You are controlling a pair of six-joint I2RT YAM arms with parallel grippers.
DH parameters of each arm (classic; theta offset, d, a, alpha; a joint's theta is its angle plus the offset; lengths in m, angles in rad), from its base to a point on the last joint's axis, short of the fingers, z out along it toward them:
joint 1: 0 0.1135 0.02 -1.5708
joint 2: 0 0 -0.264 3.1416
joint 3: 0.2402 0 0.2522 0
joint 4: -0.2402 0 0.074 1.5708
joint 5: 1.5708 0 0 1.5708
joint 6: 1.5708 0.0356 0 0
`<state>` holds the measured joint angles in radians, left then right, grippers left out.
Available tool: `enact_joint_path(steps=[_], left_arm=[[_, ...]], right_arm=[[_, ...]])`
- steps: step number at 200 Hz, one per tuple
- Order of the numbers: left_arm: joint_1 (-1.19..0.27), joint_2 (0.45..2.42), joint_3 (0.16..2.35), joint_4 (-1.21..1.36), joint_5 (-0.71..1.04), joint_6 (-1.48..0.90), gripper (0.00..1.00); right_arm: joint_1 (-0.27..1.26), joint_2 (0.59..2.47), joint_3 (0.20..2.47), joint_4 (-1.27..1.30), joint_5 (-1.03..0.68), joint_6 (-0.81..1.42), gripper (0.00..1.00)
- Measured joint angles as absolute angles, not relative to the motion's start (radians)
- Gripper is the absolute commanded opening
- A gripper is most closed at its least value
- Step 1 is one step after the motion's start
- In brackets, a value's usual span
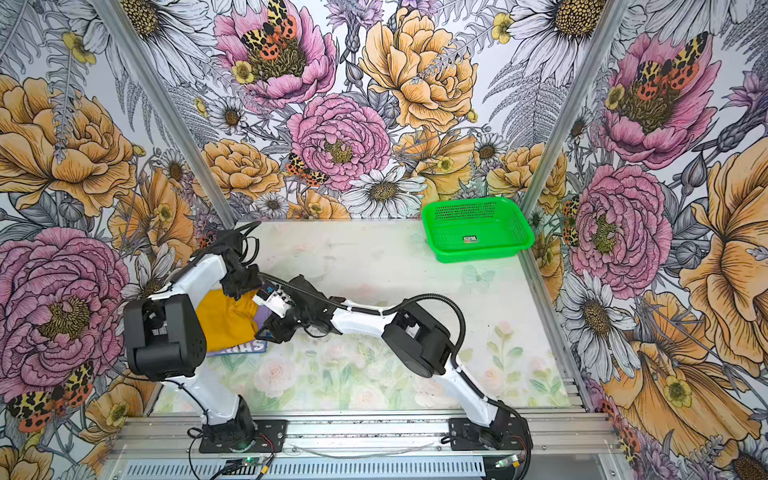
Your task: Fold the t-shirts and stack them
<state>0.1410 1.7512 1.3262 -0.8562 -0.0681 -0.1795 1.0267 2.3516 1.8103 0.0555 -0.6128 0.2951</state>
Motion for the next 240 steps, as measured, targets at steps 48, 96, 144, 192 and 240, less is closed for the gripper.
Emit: enact_joint_path(steps=[48,96,144,192,240], left_arm=[[0.171,1.754,1.346,-0.852,-0.046,-0.164,0.43],[0.187,1.774,1.346,-0.852,-0.024,-0.141,0.28],[0.190,1.796,1.346,-0.851,-0.006,-0.124,0.00],[0.200,1.796,1.365,-0.854,0.012,-0.123,0.00],[0.201,1.796,1.423,-0.873,0.057,-0.124,0.00]], right_arm=[[1.039,2.499,2.038,0.015,-0.627,0.324,0.41],[1.053,2.538,2.075,-0.019,-0.626,0.345,0.35],[1.055,2.559,2.075,-0.051,-0.625,0.351,0.12],[1.057,2.558,2.065,-0.059,-0.633,0.347,0.00],[1.066,2.493,1.904,0.006,-0.633,0.340,0.00]])
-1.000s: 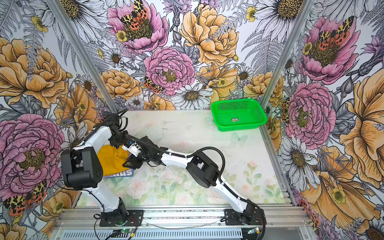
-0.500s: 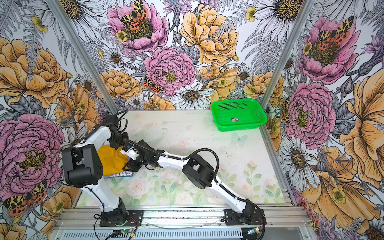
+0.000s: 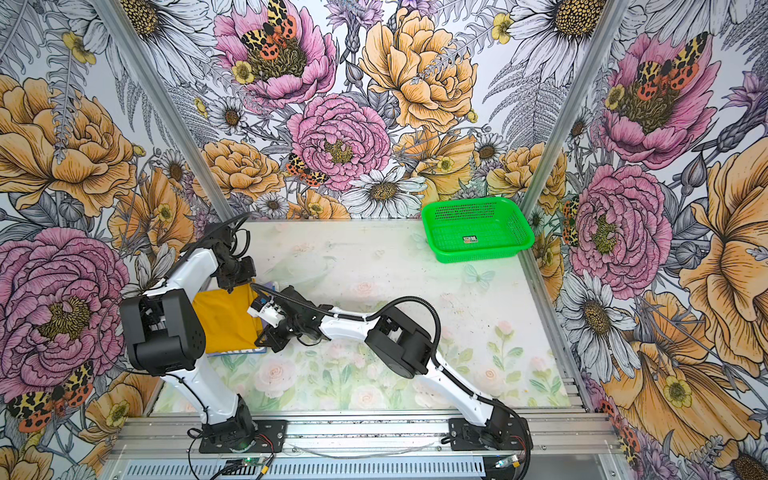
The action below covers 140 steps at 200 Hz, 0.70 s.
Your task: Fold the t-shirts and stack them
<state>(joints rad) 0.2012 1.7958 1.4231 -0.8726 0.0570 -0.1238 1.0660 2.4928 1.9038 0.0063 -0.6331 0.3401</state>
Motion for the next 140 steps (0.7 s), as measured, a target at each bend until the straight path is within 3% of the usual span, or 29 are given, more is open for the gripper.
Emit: enact_joint_path(steps=[48,53,61,66,83,108,117,127,132,140], left_arm=[[0.200,1.851,1.455,-0.897,0.091,-0.124,0.00],[0.200,1.862,1.457,-0.899,0.093,-0.124,0.01],[0.200,1.877,1.460,-0.903,0.096,-0.122,0.38],[0.200,1.885,1.461,-0.902,0.097,-0.124,0.56],[0.200,1.898,1.473,-0.889,0.108,-0.132,0.98],[0.207,1.869,1.491,-0.856,0.130,-0.147,0.99],[0.213,1.837,1.491,-0.852,0.136,-0.154,0.99],[0.225,1.794,1.491,-0.847,0.145,-0.161,0.99],[0.234,1.768,1.491,-0.842,0.148,-0.167,0.99],[0.252,1.722,1.488,-0.833,0.153,-0.180,0.99]], right_arm=[[1.074,2.454,1.872,0.035,-0.629,0.340,0.00],[1.075,2.453,1.872,0.038,-0.628,0.340,0.05],[1.077,2.453,1.872,0.038,-0.628,0.342,0.14],[1.078,2.453,1.872,0.037,-0.627,0.342,0.21],[1.082,2.453,1.870,0.021,-0.632,0.352,0.47],[1.082,2.389,1.765,0.037,-0.622,0.352,0.67],[1.081,2.345,1.701,0.040,-0.619,0.353,0.79],[1.074,2.286,1.625,0.050,-0.619,0.350,0.82],[1.068,2.252,1.589,0.052,-0.616,0.354,0.91],[1.055,2.200,1.535,0.057,-0.612,0.353,0.93]])
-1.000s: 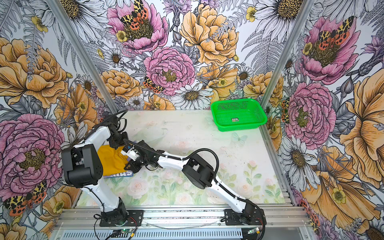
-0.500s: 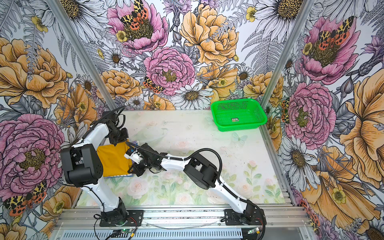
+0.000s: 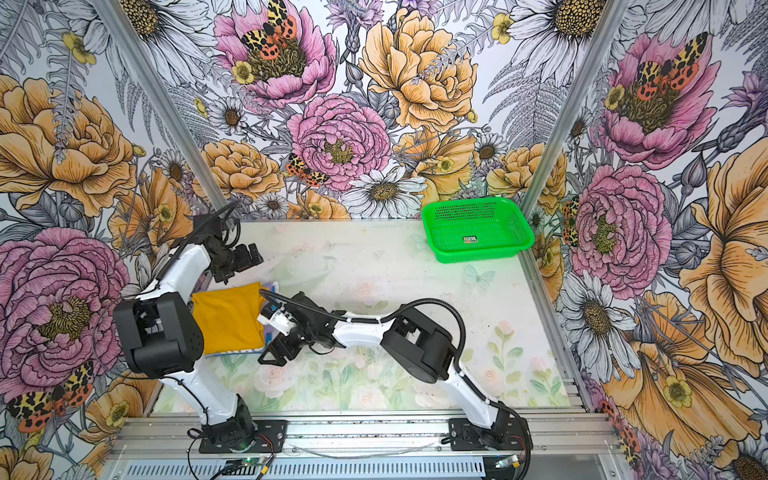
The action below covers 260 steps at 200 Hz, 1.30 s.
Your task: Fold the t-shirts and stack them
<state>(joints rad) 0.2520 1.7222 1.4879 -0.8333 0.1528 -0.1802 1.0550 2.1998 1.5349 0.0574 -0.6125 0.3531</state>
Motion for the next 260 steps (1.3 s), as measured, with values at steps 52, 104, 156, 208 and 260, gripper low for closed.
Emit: enact_joint_path(steps=[52,104,156,208,260], left_arm=[[0.379,1.455,1.293,-0.817,0.139,-0.277,0.99],[0.505,1.264,1.083,-0.935,0.055,-0.348,0.99],[0.628,1.006,0.972,-1.024,-0.008,-0.451,0.99],[0.589,1.149,0.923,-0.912,0.131,-0.530,0.99],[0.458,1.130,0.891,-0.756,0.138,-0.620,0.99]], right_arm=[[0.924,1.903,1.329,0.086,-0.591,0.356,0.95],[0.823,1.728,1.276,-0.025,-0.594,0.313,0.96],[0.772,1.679,1.280,-0.150,-0.658,0.252,0.96],[0.746,1.678,1.278,-0.184,-0.689,0.226,0.96],[0.728,1.665,1.257,-0.203,-0.720,0.226,0.96]])
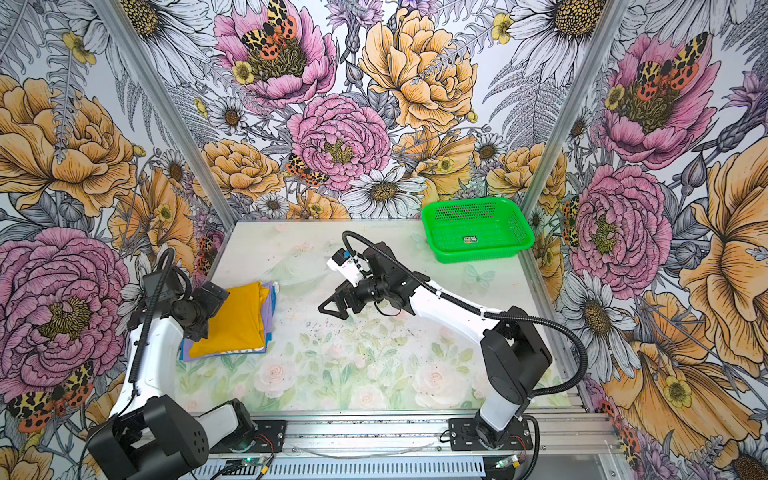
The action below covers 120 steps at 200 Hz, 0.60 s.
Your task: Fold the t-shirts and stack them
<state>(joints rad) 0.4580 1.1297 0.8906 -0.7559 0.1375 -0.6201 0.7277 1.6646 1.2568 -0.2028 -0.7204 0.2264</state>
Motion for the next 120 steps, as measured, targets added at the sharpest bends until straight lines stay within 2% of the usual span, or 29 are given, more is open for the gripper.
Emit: enact_joint_path(steps=[63,99,120], left_arm=[[0.515,1.117,0.680,-0.674,0.001,-0.727,0.99],[0.561,1.258,0.688,-0.593,-0.028,-0.720,0.99],[0.559,1.274,0.722,-0.591,-0.041,-0.694,0.99]], right_arm=[[0.725,1.627,1.254,-0.282,-0.737,0.223,0.96],[0.725,1.622,1.254,-0.318,-0.735,0.224,0.96],[0.725,1.618,1.254,-0.338,-0.729,0.227,0.96]])
